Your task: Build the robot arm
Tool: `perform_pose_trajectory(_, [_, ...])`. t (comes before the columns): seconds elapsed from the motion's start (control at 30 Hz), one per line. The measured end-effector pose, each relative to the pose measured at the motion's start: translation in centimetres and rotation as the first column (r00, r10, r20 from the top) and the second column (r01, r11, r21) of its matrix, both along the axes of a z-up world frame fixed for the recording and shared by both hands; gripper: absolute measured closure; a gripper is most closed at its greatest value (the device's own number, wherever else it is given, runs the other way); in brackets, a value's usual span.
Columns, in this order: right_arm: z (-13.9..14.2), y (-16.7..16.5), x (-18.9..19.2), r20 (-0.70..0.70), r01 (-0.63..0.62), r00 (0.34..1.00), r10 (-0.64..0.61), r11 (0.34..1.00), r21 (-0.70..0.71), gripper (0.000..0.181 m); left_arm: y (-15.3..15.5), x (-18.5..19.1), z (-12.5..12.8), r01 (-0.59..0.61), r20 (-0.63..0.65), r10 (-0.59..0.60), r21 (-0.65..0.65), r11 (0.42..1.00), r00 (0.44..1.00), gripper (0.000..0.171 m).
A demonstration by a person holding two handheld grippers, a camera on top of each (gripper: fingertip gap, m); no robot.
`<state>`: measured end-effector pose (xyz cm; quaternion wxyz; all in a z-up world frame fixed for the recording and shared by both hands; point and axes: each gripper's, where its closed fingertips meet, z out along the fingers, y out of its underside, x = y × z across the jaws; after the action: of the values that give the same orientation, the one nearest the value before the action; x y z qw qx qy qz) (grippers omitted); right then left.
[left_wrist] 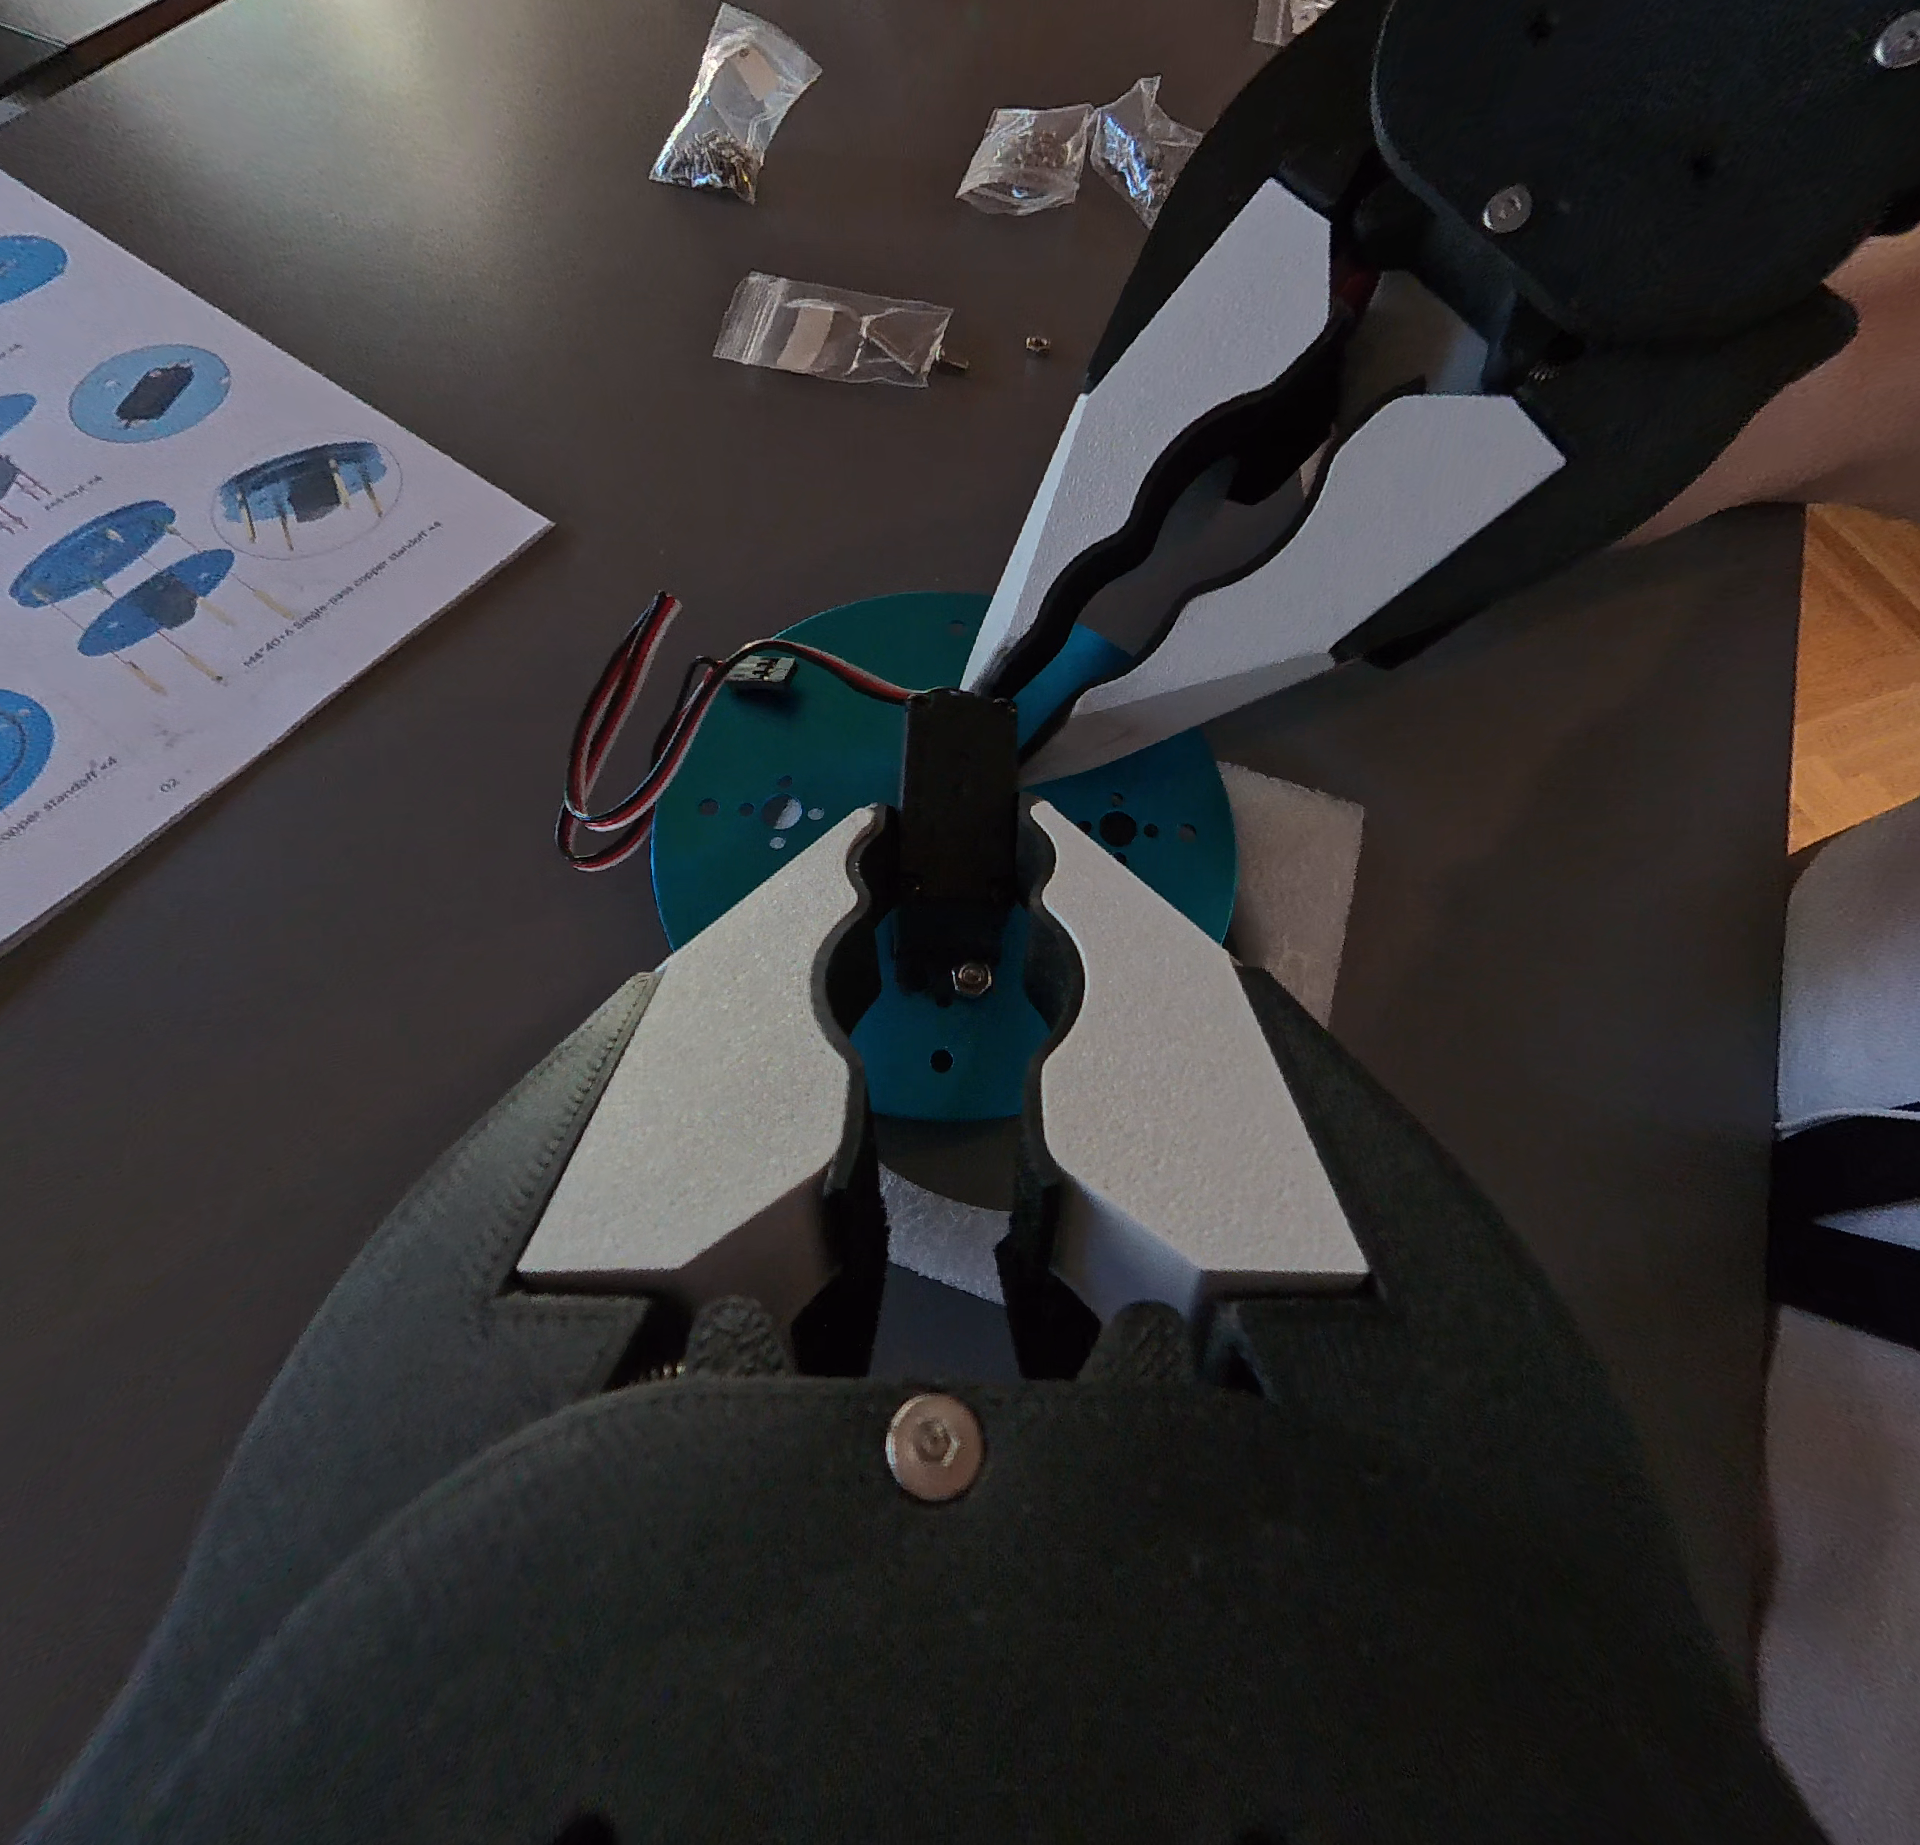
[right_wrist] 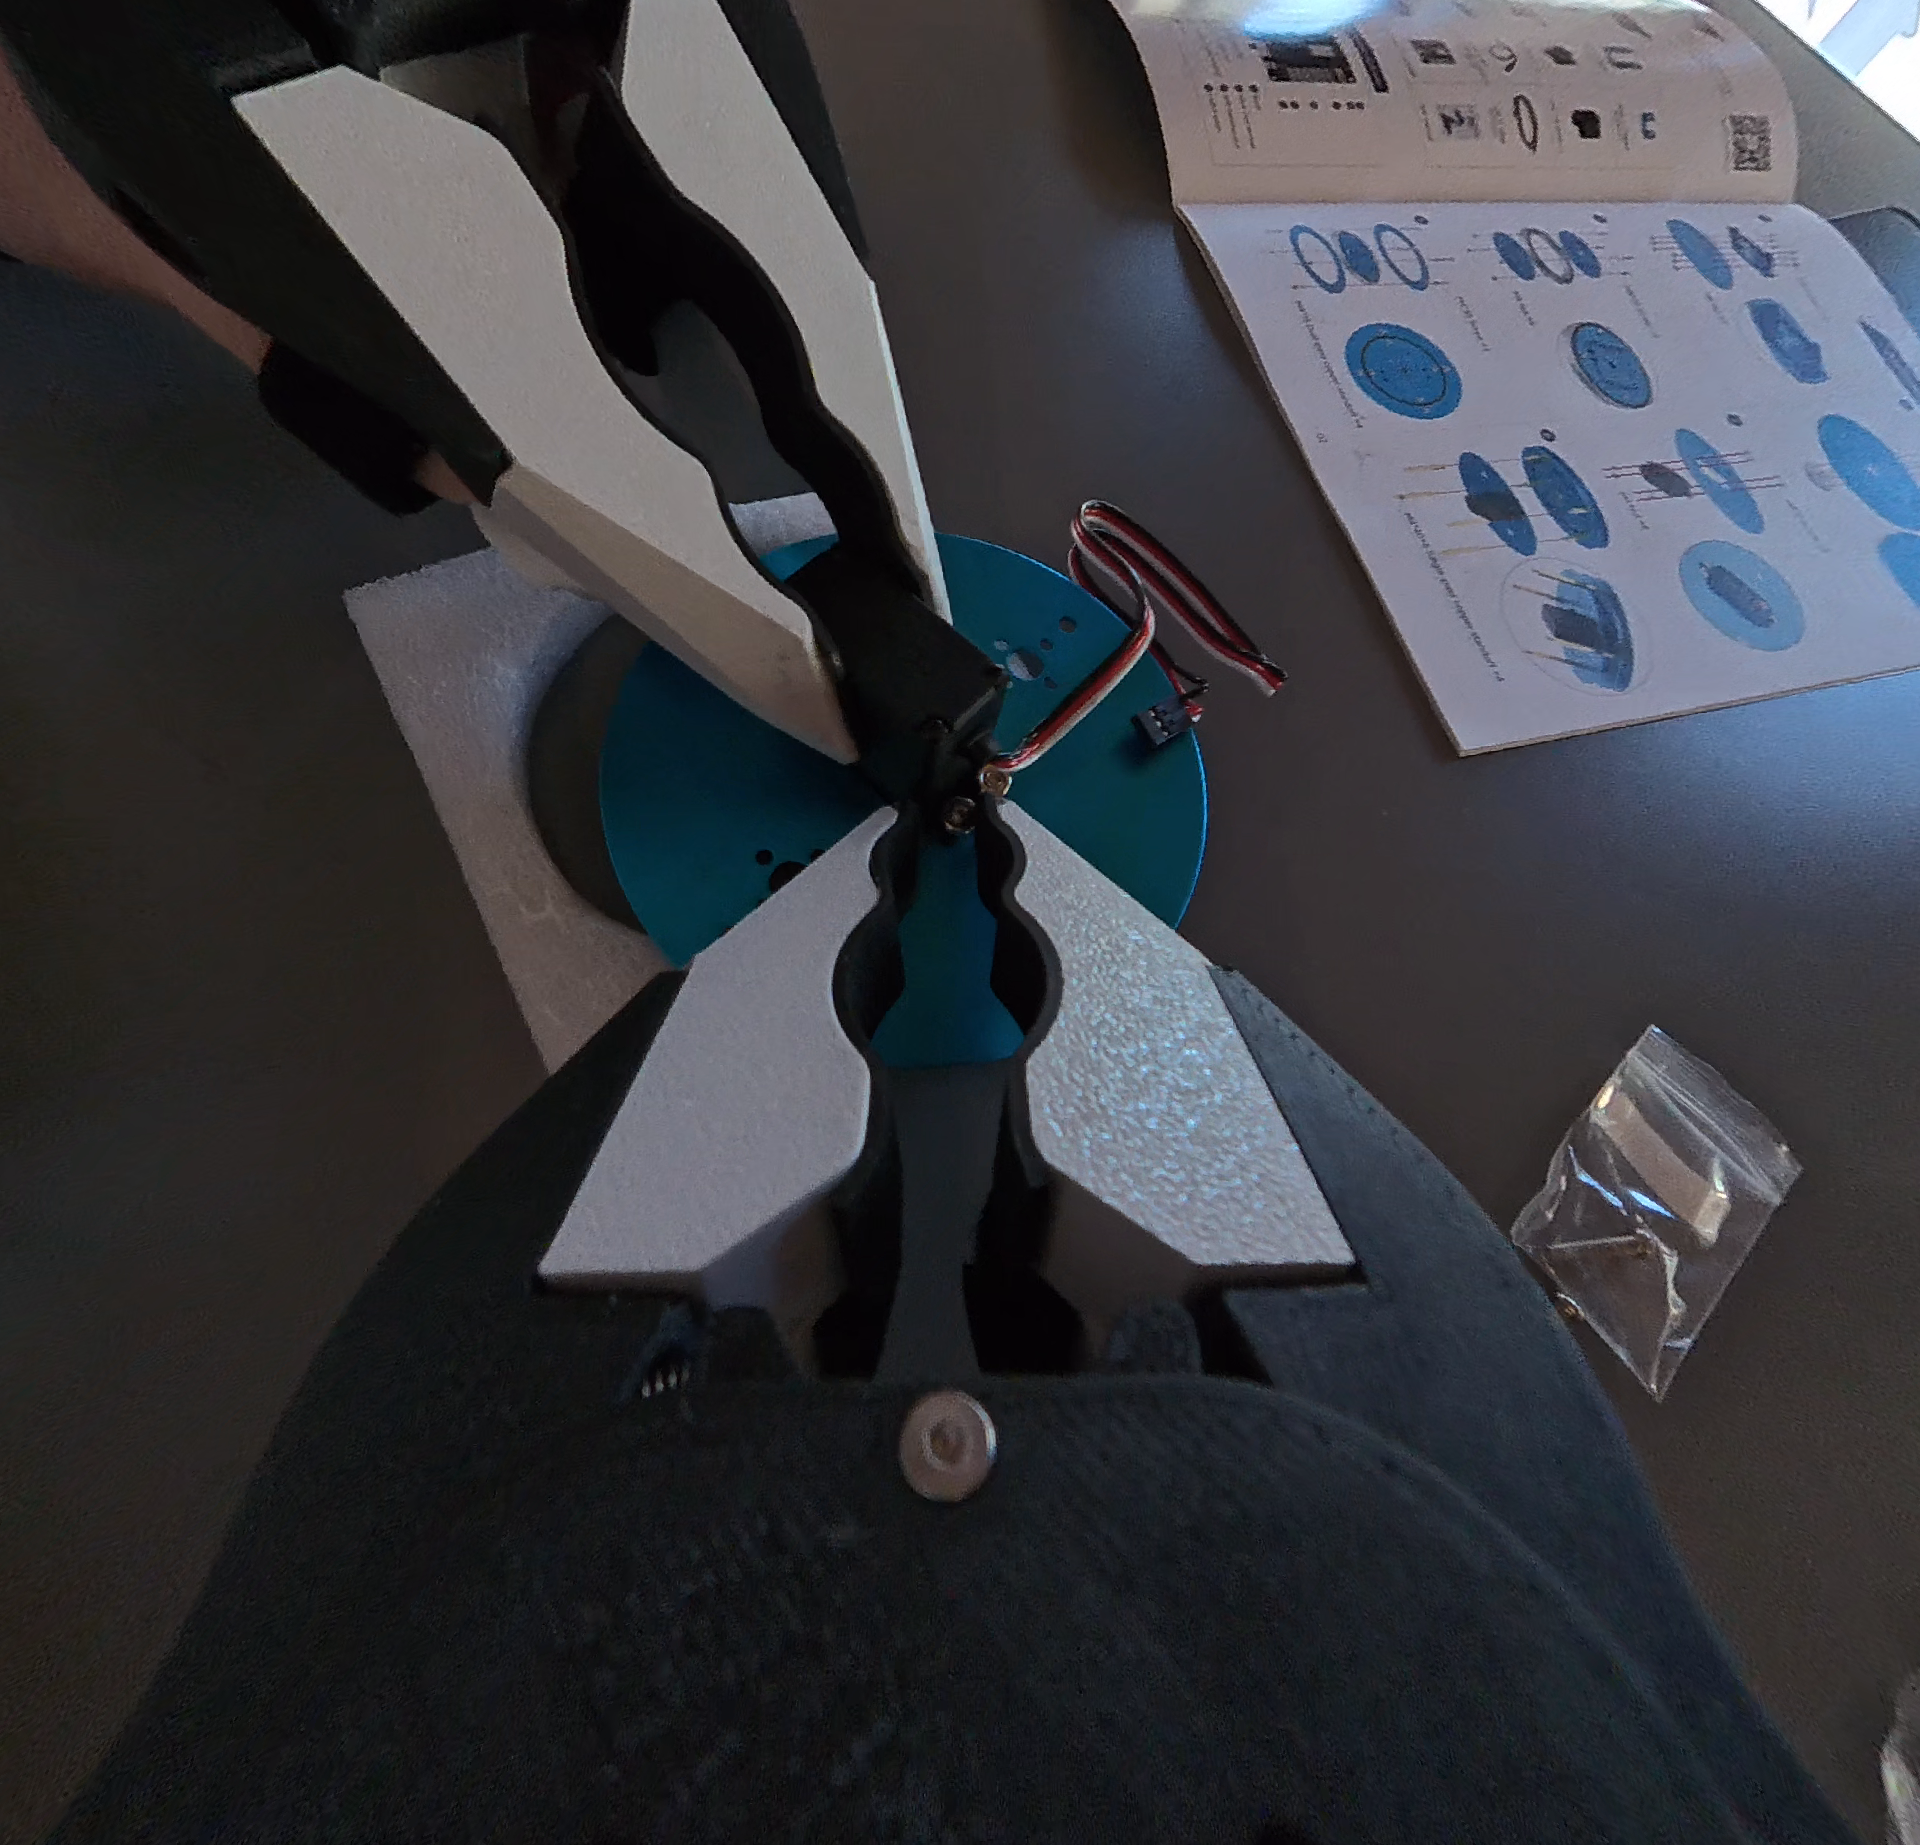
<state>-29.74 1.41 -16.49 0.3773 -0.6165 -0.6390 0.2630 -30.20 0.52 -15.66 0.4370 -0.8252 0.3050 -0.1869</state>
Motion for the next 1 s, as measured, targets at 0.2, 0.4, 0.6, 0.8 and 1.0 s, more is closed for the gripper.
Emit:
perform_pose_trajectory(0.2, [0.0,0.0,-0.1,-0.008,-0.048,0.999,0.048,0.998,0.043,0.170,0.0,0.0,0.0,0.007,-0.003,-0.007,0.005,1.000,1.000,0.149])
perform_pose_trajectory(0.4, [0.6,-0.3,0.0,-0.042,-0.160,0.985,0.167,0.978,0.131,0.140,-0.1,-0.1,0.0,0.025,0.010,-0.025,-0.005,1.000,1.000,0.149])
perform_pose_trajectory(0.6, [0.3,-0.1,0.1,-0.051,-0.203,0.977,0.206,0.977,0.058,0.162,-0.3,-0.1,0.0,0.037,0.014,-0.037,-0.006,0.999,0.999,0.149])
perform_pose_trajectory(0.8, [0.1,-0.2,0.1,-0.046,-0.292,0.956,0.289,0.953,-0.078,0.174,-0.3,-0.1,0.0,0.044,0.017,-0.044,-0.008,0.999,0.999,0.149])
perform_pose_trajectory(1.0, [0.0,-0.3,0.0,-0.045,-0.349,0.937,0.347,0.931,-0.104,0.173,-0.3,-0.1,0.0,0.049,0.022,-0.049,-0.009,0.999,0.999,0.149])
